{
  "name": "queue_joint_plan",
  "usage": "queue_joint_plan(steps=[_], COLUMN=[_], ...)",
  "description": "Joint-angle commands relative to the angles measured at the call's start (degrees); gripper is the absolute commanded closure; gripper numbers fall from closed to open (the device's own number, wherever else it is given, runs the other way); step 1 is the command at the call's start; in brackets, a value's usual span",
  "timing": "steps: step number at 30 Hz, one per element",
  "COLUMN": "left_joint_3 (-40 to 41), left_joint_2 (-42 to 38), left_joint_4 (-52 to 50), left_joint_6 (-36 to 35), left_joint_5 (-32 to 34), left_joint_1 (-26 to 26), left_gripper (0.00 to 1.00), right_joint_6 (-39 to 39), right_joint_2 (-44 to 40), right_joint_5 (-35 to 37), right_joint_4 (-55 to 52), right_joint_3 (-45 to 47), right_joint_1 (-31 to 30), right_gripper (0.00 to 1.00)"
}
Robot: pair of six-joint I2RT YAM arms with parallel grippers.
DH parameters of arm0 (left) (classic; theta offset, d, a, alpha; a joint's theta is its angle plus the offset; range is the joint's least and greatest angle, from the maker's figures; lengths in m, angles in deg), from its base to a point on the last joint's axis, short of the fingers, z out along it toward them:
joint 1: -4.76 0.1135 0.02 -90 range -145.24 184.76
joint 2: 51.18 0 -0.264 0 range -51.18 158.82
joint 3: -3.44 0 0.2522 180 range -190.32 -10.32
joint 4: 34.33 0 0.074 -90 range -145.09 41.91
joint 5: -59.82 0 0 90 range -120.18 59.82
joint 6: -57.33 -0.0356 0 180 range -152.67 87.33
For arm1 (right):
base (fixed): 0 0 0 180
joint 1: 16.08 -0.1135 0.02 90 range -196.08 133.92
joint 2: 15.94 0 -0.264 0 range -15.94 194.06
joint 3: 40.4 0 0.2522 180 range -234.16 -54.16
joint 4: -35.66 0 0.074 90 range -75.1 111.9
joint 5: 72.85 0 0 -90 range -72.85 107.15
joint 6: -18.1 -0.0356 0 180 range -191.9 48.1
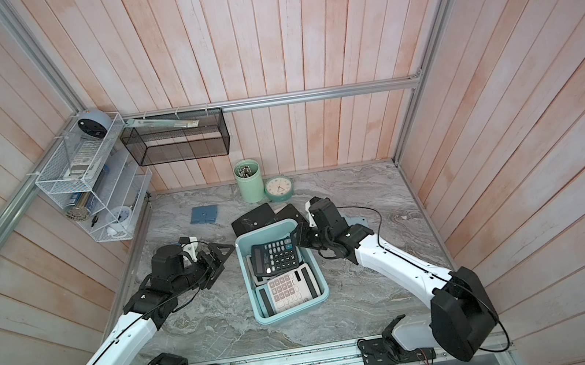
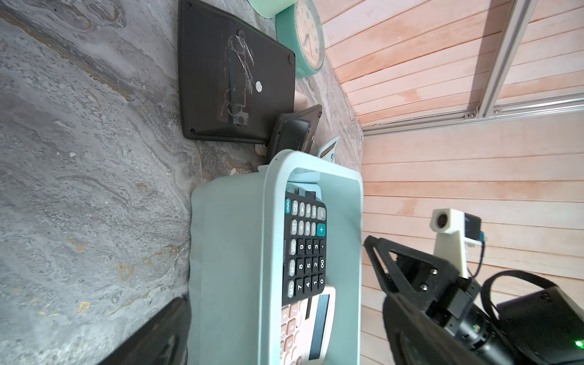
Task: Put the calculator in the storage box
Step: Place the calculator in the storage box, then adjust the storage box at the center of the board.
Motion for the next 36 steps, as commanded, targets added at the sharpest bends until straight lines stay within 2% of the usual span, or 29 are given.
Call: queue_joint_plan(steps=[1, 7, 12, 17, 20, 23, 29, 32, 36], left_joint_3=[1.13, 0.11, 0.08, 1.25, 1.27, 1.10, 3.65, 3.16, 2.98], left_joint_2=[0.62, 2.43, 3.35, 3.70, 3.57, 3.27, 0.84, -0.04, -0.18], left_joint_4=[1.56, 1.31, 1.64, 3.86, 3.48, 0.88, 0.08, -1.93, -2.41], left_joint_6=[0.10, 0.06, 1.32, 2.93, 2.68, 0.79, 0.06, -0.88, -1.34], left_joint_5=[0.74, -0.06, 1.82, 3.89, 5.24, 6.99, 2.31, 2.14, 1.70], left_joint_1=[-0.35, -2.17, -6.73, -8.74, -8.68, -6.93, 0.43, 1.66, 2.06], left_gripper=[0.00, 0.00, 0.00, 0.00, 0.00, 0.00, 0.00, 0.00, 0.00], right_joint_6=[4.97, 8.77, 9.95, 7.98, 7.41, 6.27, 2.07, 1.70, 2.74], right_joint_2=[-1.82, -3.01, -3.85, -3.72, -2.16, 0.12, 4.42, 3.67, -0.32], right_joint_5=[0.65, -2.59, -6.82, -15.24, -16.29, -16.21, -15.34, -11.64, -6.95], right_joint_4=[-6.81, -11.74, -12.22, -5.68, -3.61, -1.53, 3.81, 2.78, -2.18], right_joint_3=[-3.03, -4.09, -0.86, 4.15, 5.16, 4.73, 2.83, 2.74, 2.88], right_joint_1=[1.13, 4.71, 7.34, 6.44, 2.75, -1.77, -8.97, -9.21, -6.14], right_gripper=[0.60, 0.55, 0.53, 0.52, 0.52, 0.52, 0.52, 0.52, 0.52])
